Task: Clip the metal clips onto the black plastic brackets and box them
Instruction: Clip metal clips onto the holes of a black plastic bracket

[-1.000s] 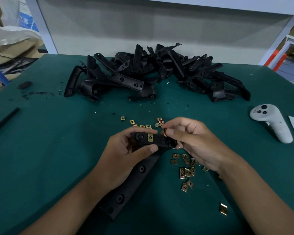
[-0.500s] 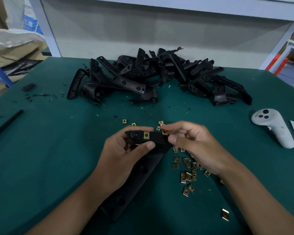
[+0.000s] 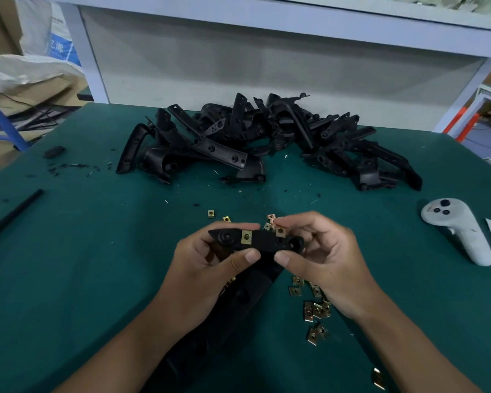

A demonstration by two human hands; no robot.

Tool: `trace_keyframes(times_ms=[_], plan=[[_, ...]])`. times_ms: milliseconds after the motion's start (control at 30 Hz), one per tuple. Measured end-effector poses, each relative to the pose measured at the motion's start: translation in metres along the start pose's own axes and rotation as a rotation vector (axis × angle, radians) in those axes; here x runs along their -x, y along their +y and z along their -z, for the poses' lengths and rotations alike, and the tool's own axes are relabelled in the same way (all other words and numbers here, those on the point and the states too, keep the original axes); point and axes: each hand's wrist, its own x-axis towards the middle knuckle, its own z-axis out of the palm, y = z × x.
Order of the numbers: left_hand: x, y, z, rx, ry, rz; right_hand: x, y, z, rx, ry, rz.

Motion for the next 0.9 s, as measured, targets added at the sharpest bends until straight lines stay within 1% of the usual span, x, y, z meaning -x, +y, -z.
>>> trace_keyframes(times_ms=[67, 167, 233, 467, 700, 833, 900], plan=[[0.0, 0.0, 0.0, 0.023, -0.004, 0.014, 0.003, 0.0, -0.003, 0.034, 0.018, 0.036], [-0.001, -0.001, 0.0, 0.053, 0.027, 0.021, 0.005, 0.002, -0.008, 0.075, 0.107, 0.06], [-0.001, -0.001, 0.0, 0.051, 0.047, 0.011, 0.005, 0.004, -0.009, 0.095, 0.132, 0.064], [0.001, -0.001, -0.002, 0.012, 0.056, -0.009, 0.003, 0.003, -0.005, 0.139, 0.085, 0.058], [0.0, -0.002, -0.002, -0.029, 0.076, -0.038, -0.001, 0.009, -0.001, 0.11, 0.05, -0.011], [0.006, 0.001, -0.007, -0.165, 0.12, -0.072, -0.003, -0.008, 0.008, 0.154, -0.041, -0.078], [0.01, 0.006, -0.016, -0.204, 0.123, -0.085, 0.001, -0.027, 0.017, 0.217, -0.044, -0.08]])
